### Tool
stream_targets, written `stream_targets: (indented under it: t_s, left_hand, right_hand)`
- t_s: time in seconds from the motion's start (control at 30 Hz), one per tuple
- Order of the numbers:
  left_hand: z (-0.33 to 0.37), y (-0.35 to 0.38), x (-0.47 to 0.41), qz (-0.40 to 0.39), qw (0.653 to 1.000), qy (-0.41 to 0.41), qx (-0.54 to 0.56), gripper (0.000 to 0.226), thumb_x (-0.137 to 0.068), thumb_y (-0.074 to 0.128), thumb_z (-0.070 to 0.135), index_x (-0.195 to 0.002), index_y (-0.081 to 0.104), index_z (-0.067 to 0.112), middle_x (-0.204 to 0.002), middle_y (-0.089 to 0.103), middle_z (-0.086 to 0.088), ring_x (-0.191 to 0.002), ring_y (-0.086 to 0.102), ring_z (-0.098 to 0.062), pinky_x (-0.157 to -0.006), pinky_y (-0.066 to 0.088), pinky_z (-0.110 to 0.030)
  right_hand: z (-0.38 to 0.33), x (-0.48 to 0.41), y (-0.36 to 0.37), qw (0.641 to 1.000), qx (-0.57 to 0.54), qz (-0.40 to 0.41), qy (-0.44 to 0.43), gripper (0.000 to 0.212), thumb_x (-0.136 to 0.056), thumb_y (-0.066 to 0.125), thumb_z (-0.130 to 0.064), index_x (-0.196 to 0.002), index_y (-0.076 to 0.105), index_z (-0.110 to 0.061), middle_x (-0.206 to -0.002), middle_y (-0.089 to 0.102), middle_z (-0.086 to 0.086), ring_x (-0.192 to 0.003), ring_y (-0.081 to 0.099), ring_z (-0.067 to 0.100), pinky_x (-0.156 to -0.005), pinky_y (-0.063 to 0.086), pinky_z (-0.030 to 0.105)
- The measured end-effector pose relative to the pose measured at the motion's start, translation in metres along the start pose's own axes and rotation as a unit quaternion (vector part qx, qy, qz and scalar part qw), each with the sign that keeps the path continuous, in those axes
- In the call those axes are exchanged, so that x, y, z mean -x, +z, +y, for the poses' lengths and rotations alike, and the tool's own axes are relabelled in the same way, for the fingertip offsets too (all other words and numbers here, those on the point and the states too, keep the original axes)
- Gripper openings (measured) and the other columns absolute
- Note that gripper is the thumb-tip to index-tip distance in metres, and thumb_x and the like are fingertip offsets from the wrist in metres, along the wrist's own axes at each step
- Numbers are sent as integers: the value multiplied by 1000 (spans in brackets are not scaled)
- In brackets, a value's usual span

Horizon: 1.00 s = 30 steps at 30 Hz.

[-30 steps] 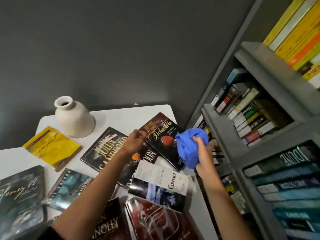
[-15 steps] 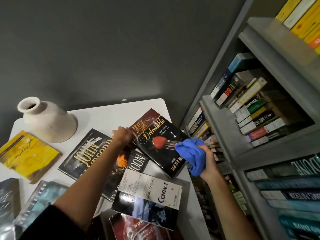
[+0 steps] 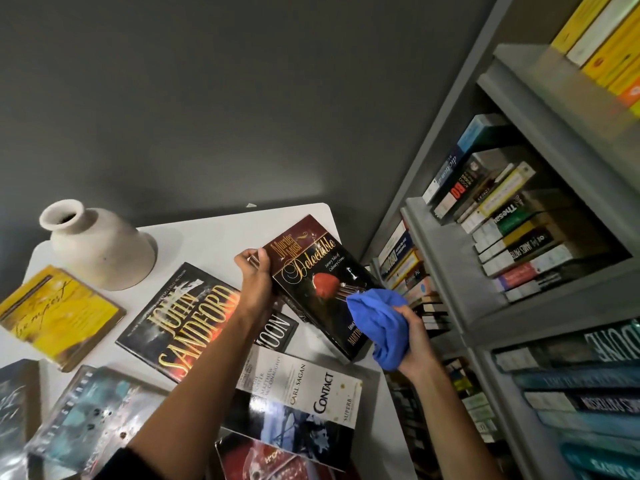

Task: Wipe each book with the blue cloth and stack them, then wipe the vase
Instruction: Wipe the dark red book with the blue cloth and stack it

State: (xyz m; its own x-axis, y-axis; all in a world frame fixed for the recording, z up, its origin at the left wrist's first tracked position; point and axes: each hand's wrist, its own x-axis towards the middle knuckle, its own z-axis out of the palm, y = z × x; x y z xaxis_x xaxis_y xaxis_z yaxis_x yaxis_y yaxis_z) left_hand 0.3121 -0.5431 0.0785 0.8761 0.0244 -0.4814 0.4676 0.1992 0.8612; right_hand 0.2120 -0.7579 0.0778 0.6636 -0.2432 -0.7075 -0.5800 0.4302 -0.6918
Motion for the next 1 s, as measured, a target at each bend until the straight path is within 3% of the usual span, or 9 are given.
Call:
stream_targets:
  t_s: [0.07, 0.17, 0.33, 0.43, 0.53, 0.63, 0.8, 0.9, 1.0]
  left_hand:
    - [2, 6, 3, -3, 1000, 28, 10, 18, -105, 27, 41, -108, 20, 24, -107, 54, -14, -82, 65, -26, -60, 54, -39]
    - [8, 13, 6, 20, 998, 56, 12, 20, -105, 28, 42, -108, 20, 24, -116, 49, -20, -95, 63, -31, -56, 58, -33]
    - [19, 14, 10, 112, 989, 77, 52, 23, -104, 35, 37, -109, 20, 21, -115, 49, -20, -100, 61, -28, -86, 57, -45]
    - [29, 15, 15, 131, 986, 95, 35, 30, -104, 35, 41, -116, 23, 16, -107, 51, -7, -92, 61, -15, -73, 55, -24]
    - [35, 15, 23, 136, 984, 115, 13, 45, -103, 34, 44, -126, 38, 6, -117, 55, -8, -103, 58, -16, -74, 48, -18]
    - [40, 18, 34, 145, 981, 128, 22, 42, -103, 33, 45, -120, 46, 9, -114, 60, -9, -97, 62, -15, -75, 49, -23]
    - [45, 28, 50, 134, 981, 130, 55, 27, -102, 34, 51, -97, 48, 28, -106, 61, -5, -102, 64, -22, -92, 54, -47]
    - [49, 29, 56, 155, 978, 130, 50, 33, -99, 36, 56, -92, 50, 27, -102, 63, -5, -100, 63, -23, -97, 50, -51]
    - [50, 25, 60, 139, 981, 119, 59, 38, -100, 35, 53, -103, 52, 18, -108, 65, -12, -97, 65, -22, -90, 54, -44]
  right_hand:
    - [3, -3, -2, 999, -35, -6, 22, 48, -99, 28, -24, -133, 50, 3, -93, 71, 21, -67, 64, 24, -54, 53, 26]
    - [-4, 6, 0, 998, -52, -15, 24, 49, -97, 33, -26, -133, 51, 1, -103, 68, 21, -77, 66, 28, -53, 53, 26]
    - [-27, 18, -1, 999, -35, -18, 13, 54, -94, 43, -36, -136, 49, -2, -109, 68, 15, -113, 55, 40, -100, 42, 46]
    - [-45, 29, -5, 999, -35, 8, -4, 69, -93, 35, -61, -129, 54, -5, -120, 62, 18, -97, 64, 24, -92, 47, 36]
    - [-73, 35, 2, 993, -36, 78, -87, 59, -98, 27, -55, -102, 63, -9, -88, 67, 13, -71, 63, 19, -64, 50, 30]
    - [-106, 42, 43, 976, 22, 93, -195, 39, -98, 34, -44, -82, 59, -21, -84, 64, 5, -78, 60, 18, -74, 51, 33]
    - [-103, 32, 95, 832, 350, 90, -422, 33, -100, 42, -37, -126, 58, -23, -113, 50, 0, -104, 43, 13, -81, 28, 16]
    - [-90, 29, 102, 718, 495, 129, -473, 37, -94, 50, -47, -126, 58, -31, -121, 48, 5, -107, 37, 22, -88, 34, 29]
    - [-90, 29, 98, 704, 509, 104, -485, 36, -93, 56, -39, -127, 58, -25, -124, 46, 7, -108, 44, 23, -92, 43, 35]
